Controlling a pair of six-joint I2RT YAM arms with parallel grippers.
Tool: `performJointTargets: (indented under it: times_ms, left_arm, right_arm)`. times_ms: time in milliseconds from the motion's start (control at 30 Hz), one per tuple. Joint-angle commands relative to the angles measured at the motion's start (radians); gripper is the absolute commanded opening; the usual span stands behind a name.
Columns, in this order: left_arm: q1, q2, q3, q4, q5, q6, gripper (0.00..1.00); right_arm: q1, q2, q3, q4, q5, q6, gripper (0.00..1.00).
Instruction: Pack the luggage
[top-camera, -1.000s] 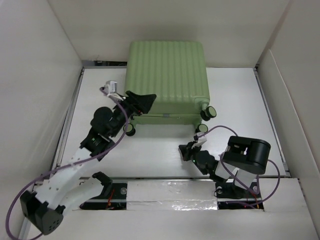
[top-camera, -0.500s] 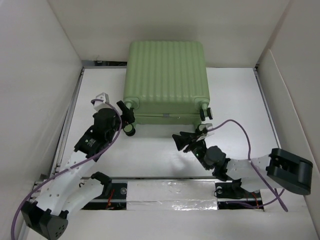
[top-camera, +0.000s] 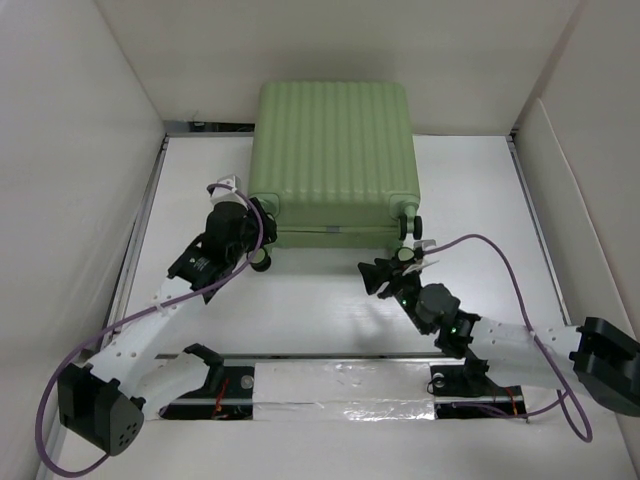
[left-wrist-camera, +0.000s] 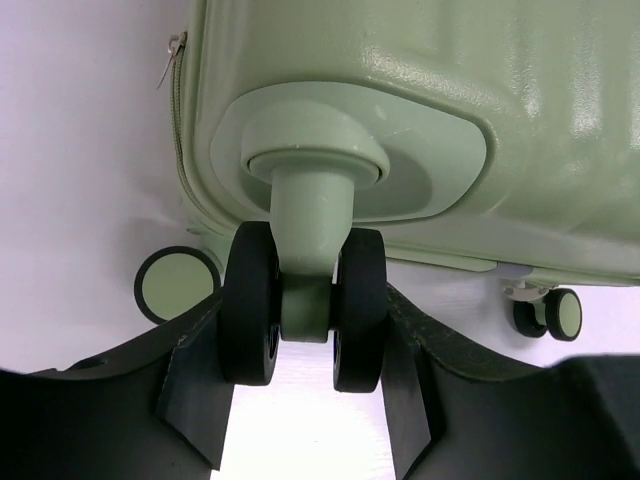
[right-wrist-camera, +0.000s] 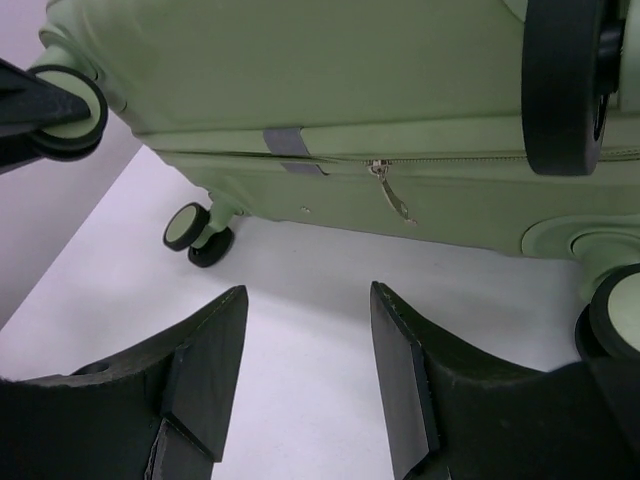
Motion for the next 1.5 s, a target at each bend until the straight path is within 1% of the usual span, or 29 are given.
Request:
performJointTargets:
  times_ms: [0, 33, 100, 200, 300, 367, 467, 500, 533, 567, 600, 667, 700, 733, 767, 800, 867, 1000, 1067, 1100, 1167, 1333, 1467]
  left_arm:
    - [0.003, 0.033, 0.042, 0.099, 0.038, 0.006, 0.23]
    - [0.003, 0.033, 0.041, 0.108, 0.047, 0.006, 0.10]
    - [-0.006, 0.026, 0.024, 0.131, 0.077, -0.008, 0.00]
    - [-0.070, 0.004, -0.012, 0.185, 0.122, -0.040, 0.00]
    - [-0.079, -0.019, -0.059, 0.249, 0.217, -0.086, 0.00]
    - [-0.079, -0.052, -0.081, 0.272, 0.257, -0.098, 0.00]
    - [-0.079, -0.103, -0.142, 0.318, 0.329, -0.127, 0.00]
    - [-0.079, -0.112, -0.168, 0.324, 0.363, -0.135, 0.00]
    - [-0.079, -0.125, -0.180, 0.333, 0.384, -0.149, 0.00]
    - [-0.079, -0.128, -0.196, 0.378, 0.406, -0.156, 0.00]
    - [-0.079, -0.129, -0.225, 0.401, 0.465, -0.163, 0.00]
    - [-0.098, -0.114, -0.243, 0.456, 0.507, -0.184, 0.00]
    - [-0.116, -0.105, -0.246, 0.461, 0.500, -0.180, 0.00]
    - [-0.168, -0.091, -0.245, 0.462, 0.480, -0.173, 0.00]
    - [-0.196, -0.088, -0.242, 0.465, 0.460, -0.164, 0.00]
    - [-0.220, -0.086, -0.234, 0.465, 0.413, -0.160, 0.00]
    - [-0.251, -0.092, -0.234, 0.493, 0.395, -0.161, 0.00]
    - [-0.262, -0.102, -0.246, 0.547, 0.421, -0.176, 0.00]
    - [-0.262, -0.102, -0.239, 0.530, 0.418, -0.160, 0.00]
    - [-0.262, -0.105, -0.234, 0.522, 0.406, -0.154, 0.00]
    - [-0.262, -0.128, -0.231, 0.498, 0.392, -0.138, 0.00]
    - [-0.262, -0.180, -0.236, 0.443, 0.351, -0.126, 0.00]
    - [-0.262, -0.198, -0.242, 0.435, 0.346, -0.130, 0.00]
  right_arm:
    - [-0.018, -0.018, 0.006, -0.021, -0.021, -0.003, 0.58]
    - [-0.018, -0.015, 0.007, -0.023, -0.023, -0.002, 0.58]
    - [-0.046, -0.001, 0.015, -0.027, -0.042, -0.003, 0.58]
    - [-0.074, 0.017, 0.024, -0.032, -0.052, 0.001, 0.58]
    - [-0.112, 0.014, 0.024, -0.052, -0.059, 0.015, 0.57]
    - [-0.135, 0.006, 0.015, -0.062, -0.067, 0.034, 0.54]
    - [-0.169, 0.025, -0.016, -0.006, -0.087, 0.014, 0.52]
    - [-0.186, 0.035, -0.025, 0.072, -0.087, -0.002, 0.53]
    - [-0.207, 0.049, -0.031, 0.108, -0.085, -0.020, 0.53]
    - [-0.221, 0.066, -0.030, 0.137, -0.104, -0.053, 0.54]
    - [-0.236, 0.093, -0.011, 0.154, -0.122, -0.064, 0.55]
    - [-0.279, 0.129, 0.015, 0.168, -0.174, -0.093, 0.57]
    - [-0.291, 0.173, 0.024, 0.222, -0.190, -0.104, 0.57]
    - [-0.302, 0.195, 0.029, 0.243, -0.199, -0.109, 0.57]
    - [-0.311, 0.215, 0.033, 0.258, -0.207, -0.108, 0.57]
    - [-0.325, 0.235, 0.035, 0.284, -0.207, -0.101, 0.57]
    - [-0.325, 0.284, 0.033, 0.316, -0.204, -0.095, 0.58]
    - [-0.345, 0.360, 0.035, 0.408, -0.185, -0.097, 0.59]
    - [-0.357, 0.412, 0.042, 0.447, -0.177, -0.117, 0.58]
    - [-0.357, 0.426, 0.036, 0.503, -0.164, -0.124, 0.57]
    - [-0.367, 0.448, 0.023, 0.546, -0.139, -0.131, 0.55]
    - [-0.390, 0.404, -0.026, 0.521, -0.157, -0.103, 0.50]
    - [-0.379, 0.310, -0.077, 0.442, -0.223, -0.094, 0.51]
